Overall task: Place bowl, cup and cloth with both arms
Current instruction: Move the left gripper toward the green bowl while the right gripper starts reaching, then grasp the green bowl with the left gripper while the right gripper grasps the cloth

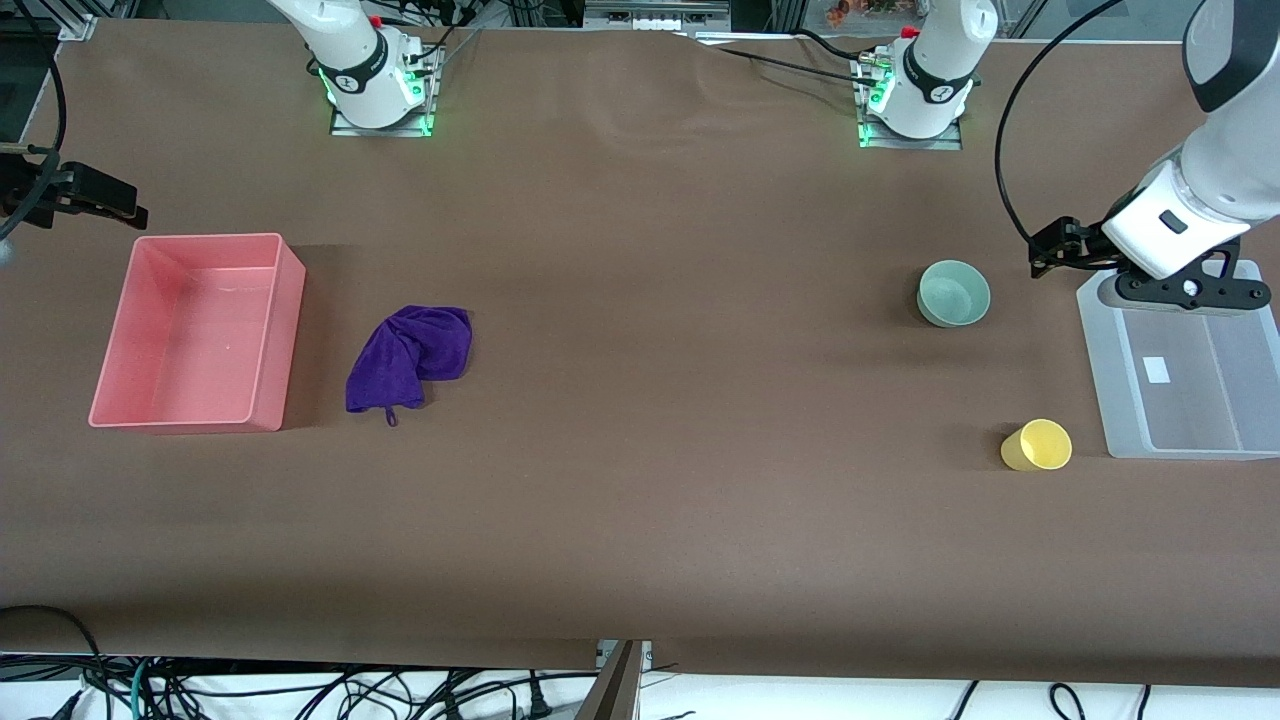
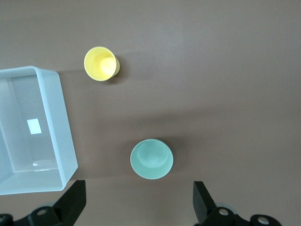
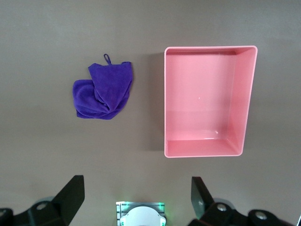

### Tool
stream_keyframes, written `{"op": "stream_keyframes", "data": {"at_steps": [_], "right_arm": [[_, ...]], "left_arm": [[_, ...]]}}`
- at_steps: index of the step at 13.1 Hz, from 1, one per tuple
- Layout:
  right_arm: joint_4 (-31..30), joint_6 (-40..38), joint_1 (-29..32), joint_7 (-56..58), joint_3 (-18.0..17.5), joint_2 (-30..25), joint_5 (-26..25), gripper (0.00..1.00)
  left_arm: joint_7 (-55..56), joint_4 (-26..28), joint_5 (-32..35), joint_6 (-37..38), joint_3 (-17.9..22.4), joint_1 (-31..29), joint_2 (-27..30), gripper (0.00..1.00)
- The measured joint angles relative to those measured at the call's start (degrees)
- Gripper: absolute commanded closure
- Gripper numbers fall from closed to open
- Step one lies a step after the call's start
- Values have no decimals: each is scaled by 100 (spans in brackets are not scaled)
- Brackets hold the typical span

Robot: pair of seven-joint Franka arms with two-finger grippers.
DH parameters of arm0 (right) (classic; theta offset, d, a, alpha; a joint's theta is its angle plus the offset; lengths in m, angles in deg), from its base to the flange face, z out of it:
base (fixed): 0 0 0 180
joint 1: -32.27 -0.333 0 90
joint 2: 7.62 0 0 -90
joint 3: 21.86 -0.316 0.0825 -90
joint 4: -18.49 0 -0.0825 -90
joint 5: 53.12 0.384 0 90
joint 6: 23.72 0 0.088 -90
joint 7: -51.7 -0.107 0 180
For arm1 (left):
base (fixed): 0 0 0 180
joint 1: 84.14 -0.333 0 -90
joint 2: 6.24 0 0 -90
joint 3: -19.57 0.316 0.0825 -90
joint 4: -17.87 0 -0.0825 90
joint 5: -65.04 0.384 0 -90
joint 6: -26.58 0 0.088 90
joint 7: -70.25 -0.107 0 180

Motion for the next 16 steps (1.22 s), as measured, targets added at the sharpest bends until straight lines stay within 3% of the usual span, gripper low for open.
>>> {"op": "stream_keyframes", "data": {"at_steps": [4,10,14,15,16], "right_arm": [[-1,0,0,0,0,3,0,0],[-131,55,-38,0,-20,545,8,0],[-377,711,-144,0,-36,1486,190,0],[-528,1026,-248,-34,-42,1677,202,0],[-739,1397,-379,-172,-47,1794,207,0]], "left_arm": [[-521,755,0,-183,17,-149,-90,0],[-1379,2940,0,-2595,30,-658,-201,2],[-1761,3665,0,-3654,28,-682,-533,28],[-1896,3716,0,-3868,28,-727,-723,44],[-2040,3730,0,-4036,28,-784,-923,53]]}}
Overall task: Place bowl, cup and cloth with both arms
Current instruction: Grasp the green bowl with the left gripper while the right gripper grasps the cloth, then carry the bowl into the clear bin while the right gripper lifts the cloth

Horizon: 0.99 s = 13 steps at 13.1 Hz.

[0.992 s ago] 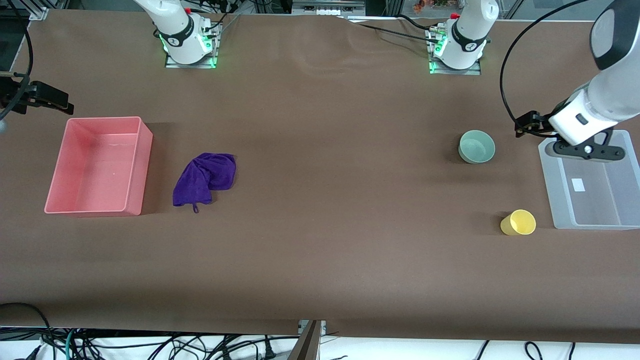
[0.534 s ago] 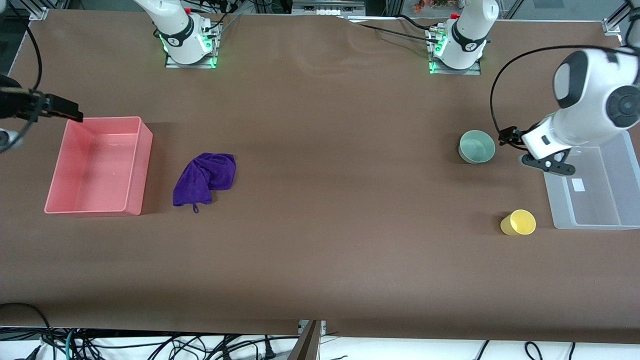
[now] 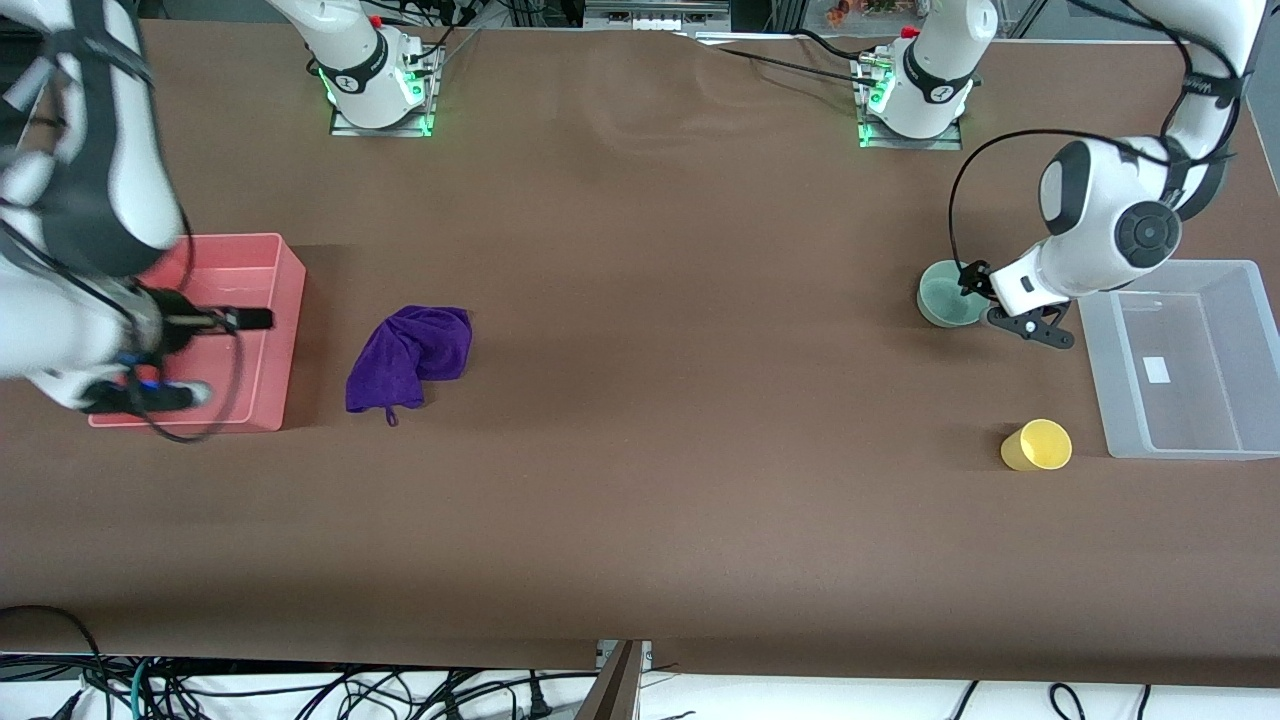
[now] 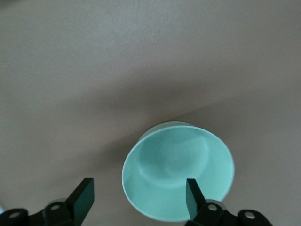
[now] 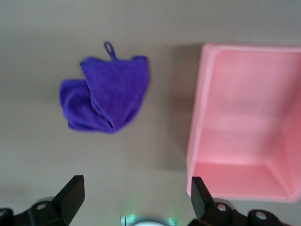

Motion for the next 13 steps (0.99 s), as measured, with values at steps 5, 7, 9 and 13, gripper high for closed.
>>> {"op": "stream_keyframes", "data": {"at_steps": [5,7,9,13], "right_arm": [[-1673,1838,-387,-798,-343,113,0,0],[-2201,2221,-455,-806,-371,187,-1,0],[-2533,2513,-463,-806,-377,299,-1,0],[-3190,3484,-467,-806,-377,391,-1,67]], "left_arm": [[-581,-12,0,-450,0,-87,-556,100],[-717,-31,0,-441,-4,-87,-545,100],[-903,-101,0,-436,-5,-93,-478,100],[-1155,-822,0,736,5,-265,-99,100]]}}
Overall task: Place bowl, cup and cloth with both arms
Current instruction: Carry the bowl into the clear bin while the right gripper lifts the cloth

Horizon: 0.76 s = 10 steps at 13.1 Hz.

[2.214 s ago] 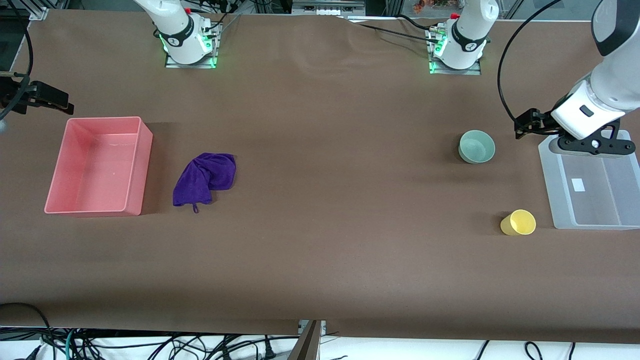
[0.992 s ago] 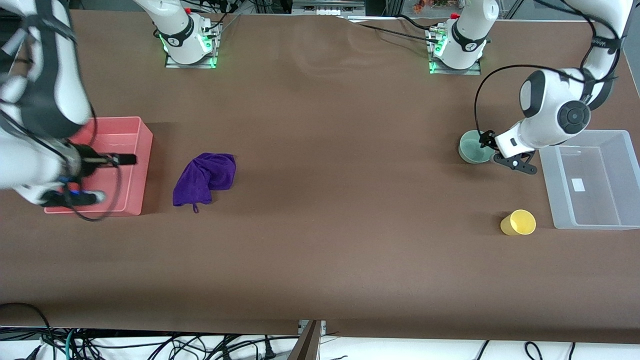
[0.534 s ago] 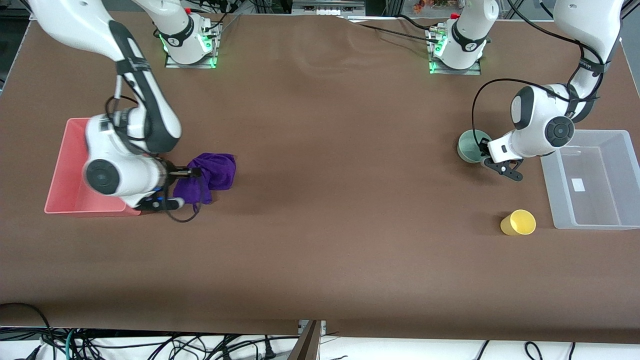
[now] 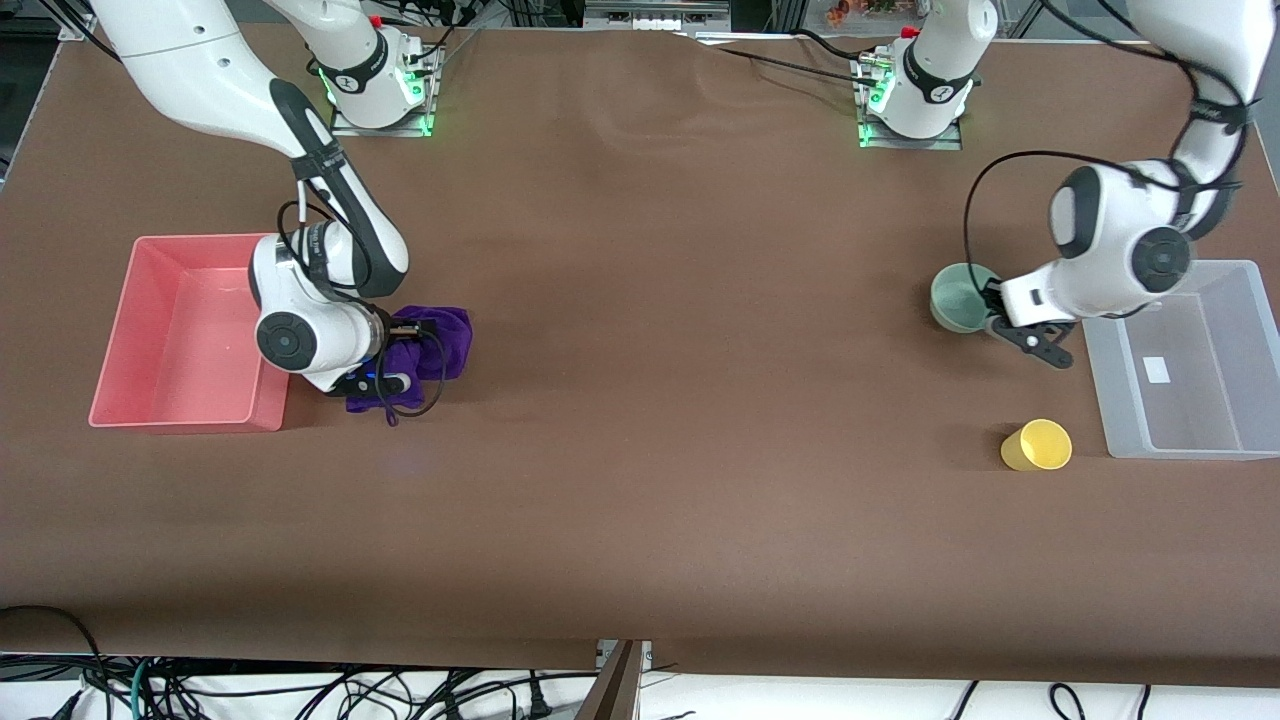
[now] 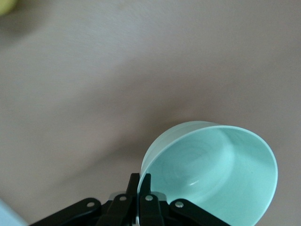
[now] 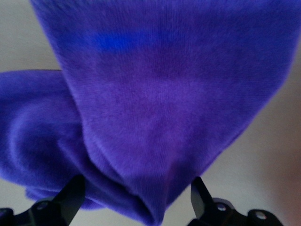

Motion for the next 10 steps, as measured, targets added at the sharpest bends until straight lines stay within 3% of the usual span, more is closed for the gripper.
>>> {"op": "stream_keyframes", "data": {"at_steps": [1,2,4,6,10], "right_arm": [[-67,125,0,0,0,15,0,96],[-87,187,-1,0,-1,17,0,100],[-65,198,-1,0,-1,-32,0,100],[-3,229,0,0,-1,-31,0,100],[176,234,13,4,7,-39,0,100]], "left_arm": [[-192,-376,0,473,6,-135,59,100],[-374,-794,0,935,13,-320,85,100],[-651,-1532,2,1590,30,-725,76,100],[-954,-2117,141,1791,48,-1104,-35,100],[-1798,-3293,390,1793,75,-1955,-1073,100]]}}
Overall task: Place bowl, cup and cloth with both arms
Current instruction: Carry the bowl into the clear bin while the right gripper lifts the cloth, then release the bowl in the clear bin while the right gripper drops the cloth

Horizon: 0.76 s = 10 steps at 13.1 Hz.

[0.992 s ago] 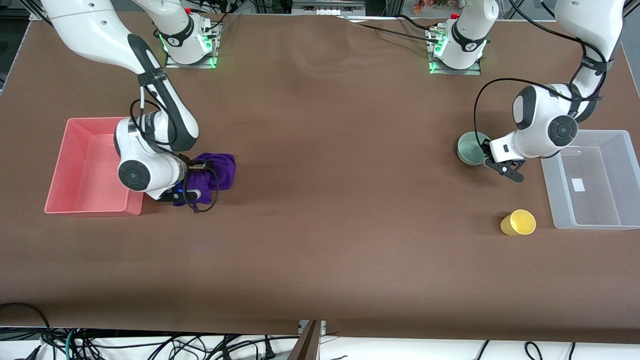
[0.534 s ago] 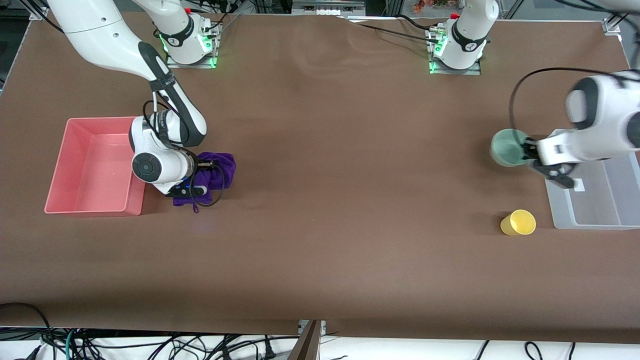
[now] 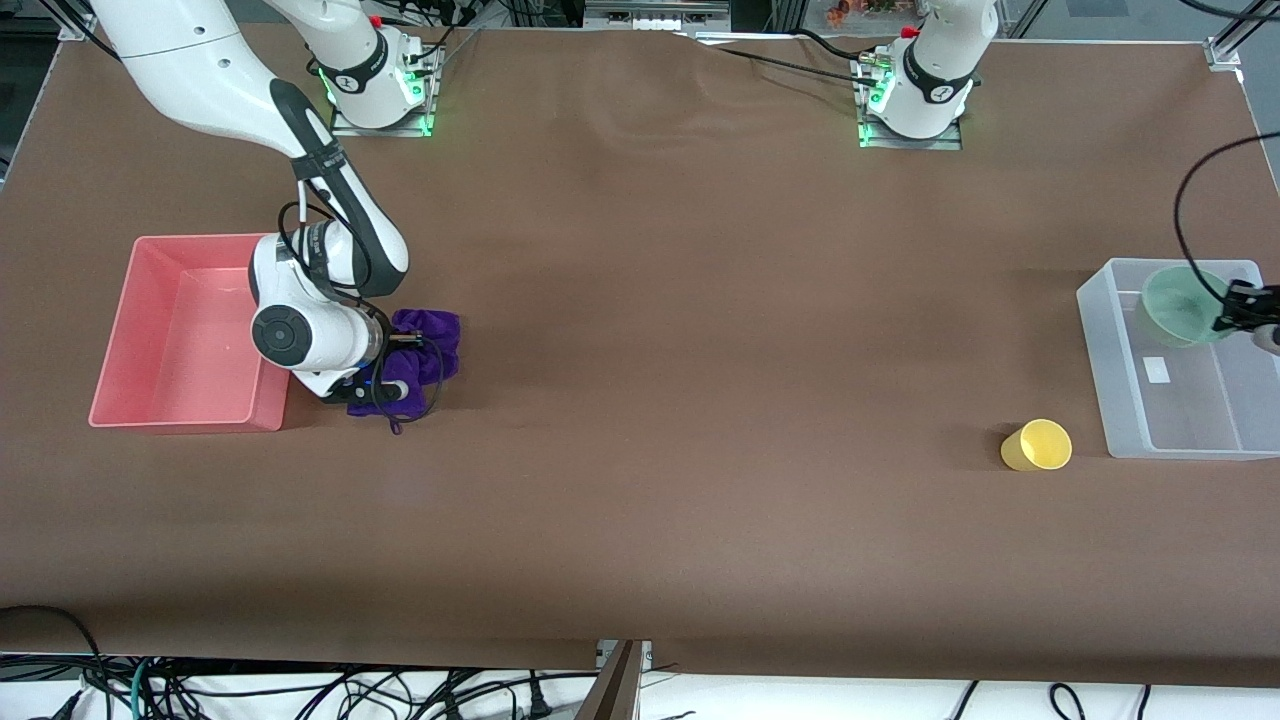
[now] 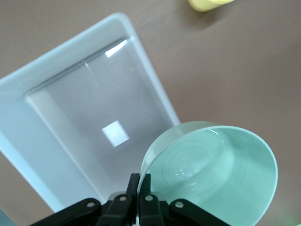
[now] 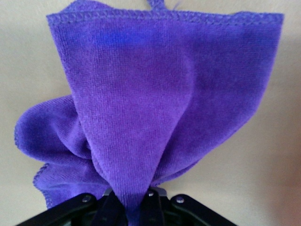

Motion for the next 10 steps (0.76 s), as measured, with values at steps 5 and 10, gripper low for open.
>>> {"op": "stream_keyframes", "data": {"at_steps": [5,10], "right_arm": [[772,-1228,33,85,78,-171,-9,100],[2329,-3828,202,1707,1003,-449,-69,100]], "left_arm": [[-619,-888,-1,-992,-5,-631,-1614,100],[-629,-1012,-1,-1412,-27,-701,-1969,0]]}}
